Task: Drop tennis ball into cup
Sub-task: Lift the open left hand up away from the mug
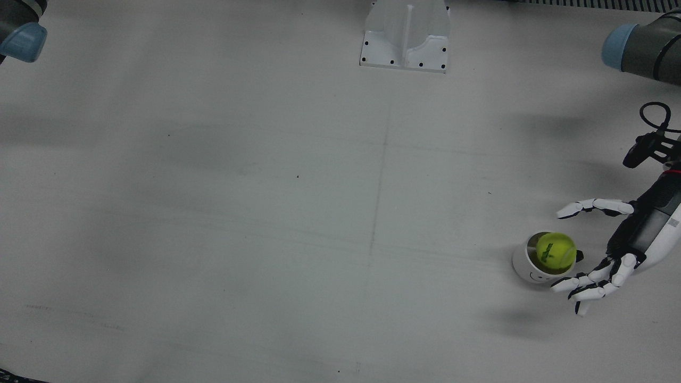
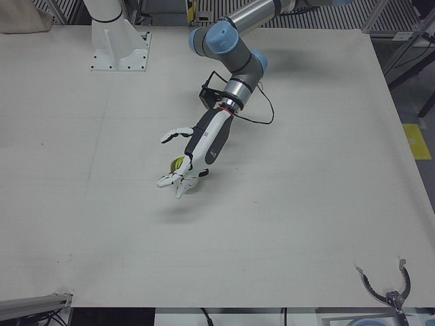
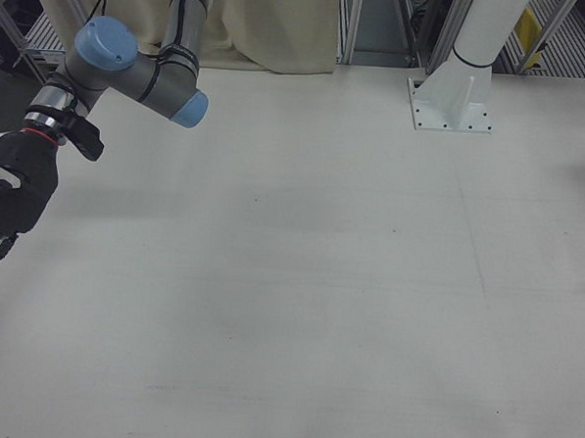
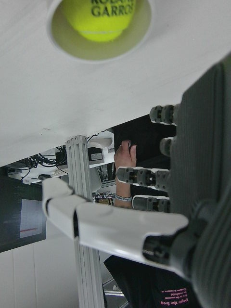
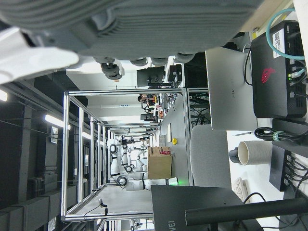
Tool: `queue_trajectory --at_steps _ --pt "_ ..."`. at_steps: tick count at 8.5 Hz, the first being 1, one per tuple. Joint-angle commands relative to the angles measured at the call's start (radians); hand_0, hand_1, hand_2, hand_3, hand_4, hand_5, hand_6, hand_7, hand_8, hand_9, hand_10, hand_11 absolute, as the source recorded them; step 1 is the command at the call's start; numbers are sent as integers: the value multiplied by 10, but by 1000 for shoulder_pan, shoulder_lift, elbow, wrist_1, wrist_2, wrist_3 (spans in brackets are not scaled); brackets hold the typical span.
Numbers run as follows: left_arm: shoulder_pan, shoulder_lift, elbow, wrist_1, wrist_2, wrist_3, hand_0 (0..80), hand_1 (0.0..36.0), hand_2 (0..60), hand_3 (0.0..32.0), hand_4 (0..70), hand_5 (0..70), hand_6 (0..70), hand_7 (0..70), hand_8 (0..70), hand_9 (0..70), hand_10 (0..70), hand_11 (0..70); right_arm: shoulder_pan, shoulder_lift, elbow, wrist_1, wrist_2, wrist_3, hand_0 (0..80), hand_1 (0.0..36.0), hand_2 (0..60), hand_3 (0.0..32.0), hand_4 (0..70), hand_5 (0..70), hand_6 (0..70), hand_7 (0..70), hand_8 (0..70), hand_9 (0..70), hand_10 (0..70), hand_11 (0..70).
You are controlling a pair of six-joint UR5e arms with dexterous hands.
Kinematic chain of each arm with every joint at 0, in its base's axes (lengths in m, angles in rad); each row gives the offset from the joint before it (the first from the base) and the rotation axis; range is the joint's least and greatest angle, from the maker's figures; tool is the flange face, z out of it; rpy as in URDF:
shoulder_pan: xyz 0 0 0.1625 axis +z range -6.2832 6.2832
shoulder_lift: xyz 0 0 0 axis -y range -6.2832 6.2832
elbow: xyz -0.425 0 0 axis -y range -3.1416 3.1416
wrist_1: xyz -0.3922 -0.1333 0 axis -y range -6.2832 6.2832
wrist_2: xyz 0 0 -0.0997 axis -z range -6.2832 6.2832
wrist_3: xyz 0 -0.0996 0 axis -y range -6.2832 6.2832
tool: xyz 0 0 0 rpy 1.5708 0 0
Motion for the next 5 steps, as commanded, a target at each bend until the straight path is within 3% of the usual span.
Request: queue_trajectory --at_steps 1,2,4,5 --pt "-1 3 -2 1 -1 -1 670 360 600 0 2 186 40 111 1 8 40 105 0 0 0 0 0 0 0 0 0 0 0 0 0 0 0 0 0 0" --pt "-13 0 -20 8 4 -4 666 360 600 0 2 189 44 107 0 7 40 104 0 0 0 0 0 0 0 0 0 0 0 0 0 0 0 0 0 0" --pt "-261 -6 -43 37 66 42 642 360 600 0 0 220 181 96 30 8 39 103 0 0 0 0 0 0 0 0 0 0 0 0 0 0 0 0 0 0" --pt "-392 -3 -31 37 86 62 628 360 600 18 0 278 25 108 0 7 42 105 0 0 0 0 0 0 0 0 0 0 0 0 0 0 0 0 0 0"
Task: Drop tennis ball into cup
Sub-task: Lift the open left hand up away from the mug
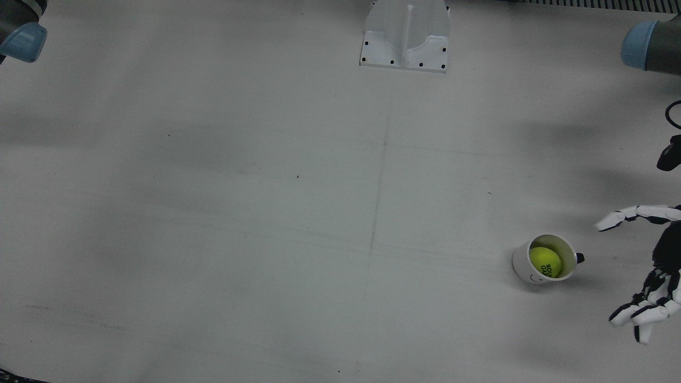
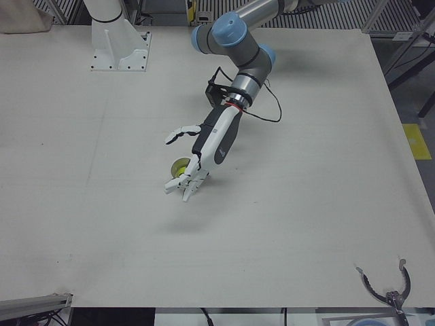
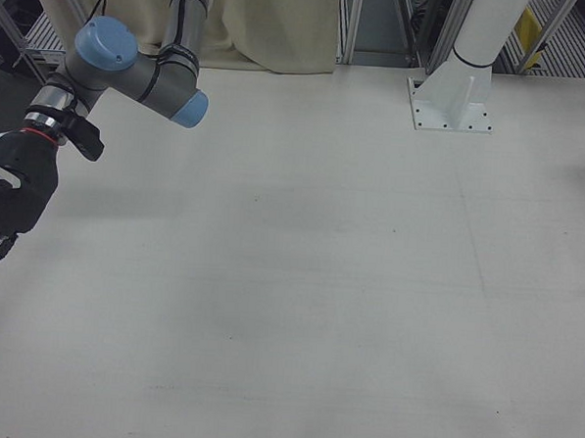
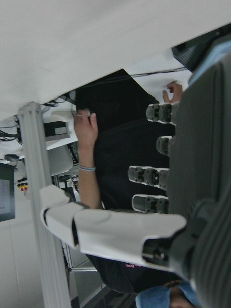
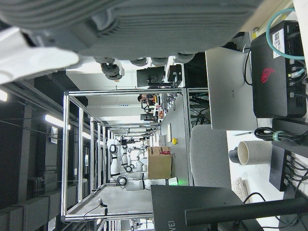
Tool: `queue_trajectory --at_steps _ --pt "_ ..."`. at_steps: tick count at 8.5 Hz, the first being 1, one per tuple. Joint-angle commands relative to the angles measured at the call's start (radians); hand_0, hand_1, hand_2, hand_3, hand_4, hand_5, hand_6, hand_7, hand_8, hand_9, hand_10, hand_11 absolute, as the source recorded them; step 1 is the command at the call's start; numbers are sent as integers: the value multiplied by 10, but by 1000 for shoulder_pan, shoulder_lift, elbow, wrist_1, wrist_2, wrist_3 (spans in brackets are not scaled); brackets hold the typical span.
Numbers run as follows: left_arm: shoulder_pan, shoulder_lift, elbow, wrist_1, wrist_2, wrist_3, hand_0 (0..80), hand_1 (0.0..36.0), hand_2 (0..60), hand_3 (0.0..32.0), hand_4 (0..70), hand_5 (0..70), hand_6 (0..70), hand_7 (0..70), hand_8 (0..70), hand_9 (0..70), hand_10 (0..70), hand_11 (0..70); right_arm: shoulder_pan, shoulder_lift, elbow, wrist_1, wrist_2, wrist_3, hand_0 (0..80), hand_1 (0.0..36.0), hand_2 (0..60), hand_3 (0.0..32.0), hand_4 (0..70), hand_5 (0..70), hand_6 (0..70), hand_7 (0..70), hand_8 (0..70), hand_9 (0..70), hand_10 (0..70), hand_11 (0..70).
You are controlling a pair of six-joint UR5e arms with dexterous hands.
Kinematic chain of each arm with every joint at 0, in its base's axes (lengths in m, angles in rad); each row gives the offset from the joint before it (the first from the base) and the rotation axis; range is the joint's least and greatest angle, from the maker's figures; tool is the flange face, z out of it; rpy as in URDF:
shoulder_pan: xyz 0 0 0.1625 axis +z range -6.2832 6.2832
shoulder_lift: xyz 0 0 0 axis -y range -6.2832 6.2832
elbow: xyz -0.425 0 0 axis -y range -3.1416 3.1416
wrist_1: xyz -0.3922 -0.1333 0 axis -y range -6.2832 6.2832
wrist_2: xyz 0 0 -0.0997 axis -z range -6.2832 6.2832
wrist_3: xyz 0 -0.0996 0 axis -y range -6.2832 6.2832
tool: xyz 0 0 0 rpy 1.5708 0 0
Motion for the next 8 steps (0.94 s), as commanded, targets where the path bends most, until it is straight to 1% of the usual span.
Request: queue_trajectory --at_steps 1,2,3,4,5,6,7,8 --pt "-337 7 11 15 68 49 560 360 600 38 0 270 19 77 0 2 33 84 2 0 0 0 0 0 0 0 0 0 0 0 0 0 0 0 0 0" --pt "-383 32 18 18 71 49 508 359 600 70 0 254 89 36 15 0 19 60 0 0 0 0 0 0 0 0 0 0 0 0 0 0 0 0 0 0" --pt "-397 43 17 27 71 46 518 360 600 130 0 76 6 42 0 0 13 54 0 0 0 0 0 0 0 0 0 0 0 0 0 0 0 0 0 0" --pt "-394 44 17 28 71 44 538 360 600 96 0 347 95 104 15 8 18 64 0 0 0 0 0 0 0 0 0 0 0 0 0 0 0 0 0 0" --pt "-388 43 29 28 73 43 557 360 600 98 0 198 112 173 15 21 22 72 2 0 0 0 0 0 0 0 0 0 0 0 0 0 0 0 0 0" --pt "-382 46 37 28 73 38 564 360 600 104 0 243 343 131 60 15 22 72 0 0 0 0 0 0 0 0 0 0 0 0 0 0 0 0 0 0" --pt "-380 53 37 26 74 36 546 360 600 130 0 105 116 154 15 17 18 63 0 0 0 0 0 0 0 0 0 0 0 0 0 0 0 0 0 0" --pt "-382 59 34 23 74 36 530 360 600 126 0 193 100 149 15 17 13 54 0 0 0 0 0 0 0 0 0 0 0 0 0 0 0 0 0 0"
